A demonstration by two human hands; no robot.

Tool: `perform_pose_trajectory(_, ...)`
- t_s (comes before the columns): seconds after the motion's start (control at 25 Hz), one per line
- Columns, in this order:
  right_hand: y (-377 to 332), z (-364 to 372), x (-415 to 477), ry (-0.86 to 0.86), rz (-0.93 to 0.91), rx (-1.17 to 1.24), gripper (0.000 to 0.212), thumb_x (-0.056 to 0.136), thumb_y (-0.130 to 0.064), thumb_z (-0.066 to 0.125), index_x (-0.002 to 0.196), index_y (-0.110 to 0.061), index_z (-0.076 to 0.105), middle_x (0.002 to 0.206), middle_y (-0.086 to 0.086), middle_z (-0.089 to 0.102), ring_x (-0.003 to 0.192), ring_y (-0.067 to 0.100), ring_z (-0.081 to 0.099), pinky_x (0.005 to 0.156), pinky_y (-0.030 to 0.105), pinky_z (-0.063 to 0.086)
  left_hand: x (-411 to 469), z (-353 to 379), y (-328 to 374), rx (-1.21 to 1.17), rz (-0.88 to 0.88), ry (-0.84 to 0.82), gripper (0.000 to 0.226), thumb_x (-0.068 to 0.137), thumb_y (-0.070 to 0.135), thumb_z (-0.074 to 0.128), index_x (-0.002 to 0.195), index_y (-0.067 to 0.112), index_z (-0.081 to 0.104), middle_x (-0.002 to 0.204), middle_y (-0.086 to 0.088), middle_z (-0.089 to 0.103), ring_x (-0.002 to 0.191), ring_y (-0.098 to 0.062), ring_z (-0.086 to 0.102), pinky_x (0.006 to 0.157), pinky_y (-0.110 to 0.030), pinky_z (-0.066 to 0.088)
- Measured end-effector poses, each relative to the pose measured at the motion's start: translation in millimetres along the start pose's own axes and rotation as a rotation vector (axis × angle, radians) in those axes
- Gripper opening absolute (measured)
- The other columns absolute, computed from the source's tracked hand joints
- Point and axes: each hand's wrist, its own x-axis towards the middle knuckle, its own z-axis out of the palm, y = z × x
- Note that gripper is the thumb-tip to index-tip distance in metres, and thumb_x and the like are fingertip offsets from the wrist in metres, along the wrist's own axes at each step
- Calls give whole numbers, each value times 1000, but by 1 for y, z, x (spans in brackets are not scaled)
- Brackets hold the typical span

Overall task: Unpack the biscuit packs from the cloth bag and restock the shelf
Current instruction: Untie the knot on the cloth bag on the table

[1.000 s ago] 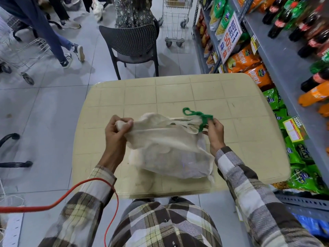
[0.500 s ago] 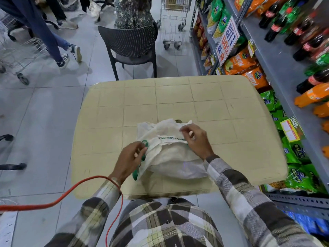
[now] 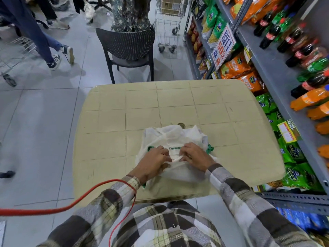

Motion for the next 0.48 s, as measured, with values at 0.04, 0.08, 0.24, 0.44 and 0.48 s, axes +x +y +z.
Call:
perform_pose_trajectory(0.04, 4, -5, -9, 23, -38, -9, 9, 86, -16, 69, 94, -14, 67, 108, 3, 61, 105, 21, 53, 88, 34, 47, -3, -3, -3, -25, 72, 2, 14, 89, 28, 66, 94, 20, 76, 98, 1, 64, 89, -18, 55, 73, -33, 46)
perform_pose_trajectory(0.08, 8, -8, -18, 19, -83, -22, 9, 84, -18, 70, 92, -14, 66, 109, 3, 60, 105, 19, 53, 87, 30, 46, -6, -4, -6, -67, 136, -29, 12, 89, 26, 66, 92, 20, 76, 98, 2, 63, 89, -17, 55, 74, -31, 46)
perform_pose_trajectory(0.24, 10, -13, -34, -282, -50, -9, 34, 96, -46, 50, 81, -16, 56, 86, 1, 63, 78, 18, 56, 68, 28, 41, -3, -5, -13, -215, 61, -354, 27, 100, 28, 49, 86, 12, 64, 90, -6, 65, 84, -21, 58, 77, -32, 45)
perform_pose_trajectory(0.44, 7, -16, -3, -344, 146, -75, 25, 102, -41, 40, 121, -27, 49, 89, 8, 74, 83, 24, 64, 80, 38, 50, 26, -5, 1, -26, -330, -460, 25, 101, 27, 44, 114, 9, 56, 113, -14, 60, 104, -31, 59, 80, -33, 42)
perform_pose_trajectory(0.48, 7, -22, 4, -358, 154, -155, 40, 101, -42, 43, 139, -28, 39, 104, 14, 70, 95, 29, 64, 85, 40, 50, 32, -8, 6, 5, -385, -423, 31, 98, 29, 50, 121, 10, 52, 117, -14, 59, 106, -32, 59, 82, -35, 45)
